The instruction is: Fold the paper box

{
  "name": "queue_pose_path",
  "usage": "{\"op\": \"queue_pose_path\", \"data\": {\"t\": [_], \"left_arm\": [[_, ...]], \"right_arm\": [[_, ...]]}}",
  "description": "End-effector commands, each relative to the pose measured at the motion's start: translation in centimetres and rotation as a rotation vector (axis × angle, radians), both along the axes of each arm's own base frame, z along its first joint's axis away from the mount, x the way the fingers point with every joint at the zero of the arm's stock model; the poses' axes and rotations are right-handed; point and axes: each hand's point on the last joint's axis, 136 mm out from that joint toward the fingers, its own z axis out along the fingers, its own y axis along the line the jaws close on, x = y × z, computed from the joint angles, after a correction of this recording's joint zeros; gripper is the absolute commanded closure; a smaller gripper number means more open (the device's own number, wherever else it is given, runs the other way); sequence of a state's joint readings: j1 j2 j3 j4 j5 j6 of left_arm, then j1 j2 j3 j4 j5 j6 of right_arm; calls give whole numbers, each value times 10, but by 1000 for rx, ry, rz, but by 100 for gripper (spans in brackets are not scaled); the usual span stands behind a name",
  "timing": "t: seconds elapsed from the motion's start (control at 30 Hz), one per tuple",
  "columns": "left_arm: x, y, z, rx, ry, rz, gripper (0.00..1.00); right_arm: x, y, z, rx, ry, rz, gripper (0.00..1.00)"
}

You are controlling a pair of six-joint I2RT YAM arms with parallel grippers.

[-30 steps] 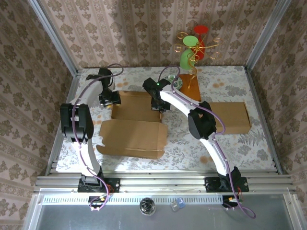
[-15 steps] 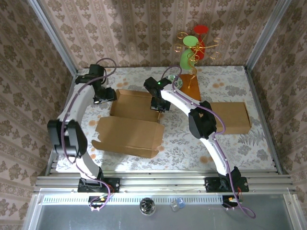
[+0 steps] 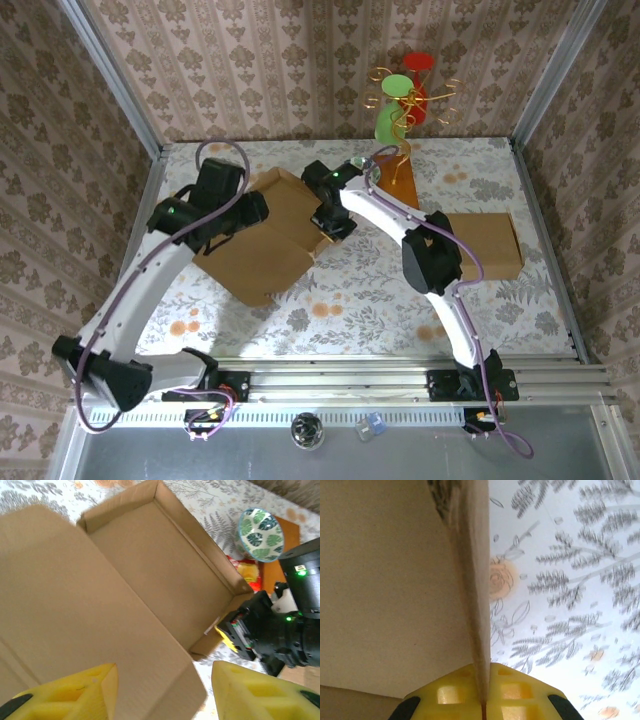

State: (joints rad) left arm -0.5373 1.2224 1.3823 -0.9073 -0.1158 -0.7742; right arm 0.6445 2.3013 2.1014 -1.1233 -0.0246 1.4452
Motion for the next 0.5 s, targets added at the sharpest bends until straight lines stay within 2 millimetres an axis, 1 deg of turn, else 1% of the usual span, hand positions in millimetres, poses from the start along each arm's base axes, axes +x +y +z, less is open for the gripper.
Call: {"op": "queue_pose_path", "data": {"t": [0.0, 0.07, 0.13, 0.23, 0.3, 0.37, 0.47], "left_arm": [[-31, 9, -7, -62, 59, 151, 48], [-45, 4, -8, -110, 71, 195, 50], [-61, 1, -15, -171, 115, 253, 50], [-75, -1, -24, -238, 140, 296, 50], [-81, 2, -30, -267, 154, 320, 50], [-90, 4, -41, -308, 188, 345, 48], [-107, 2, -61, -373, 257, 371, 46]], "right_arm": [[-15, 15, 21, 89, 7, -189, 100], [-24, 18, 23, 92, 13, -258, 100], [-32, 29, 21, 135, 31, -306, 100], [-45, 43, 20, 164, 62, -367, 100], [-55, 45, 22, 143, 70, -402, 100], [-65, 48, 20, 128, 89, -440, 100], [-73, 51, 10, 132, 112, -490, 100]]}}
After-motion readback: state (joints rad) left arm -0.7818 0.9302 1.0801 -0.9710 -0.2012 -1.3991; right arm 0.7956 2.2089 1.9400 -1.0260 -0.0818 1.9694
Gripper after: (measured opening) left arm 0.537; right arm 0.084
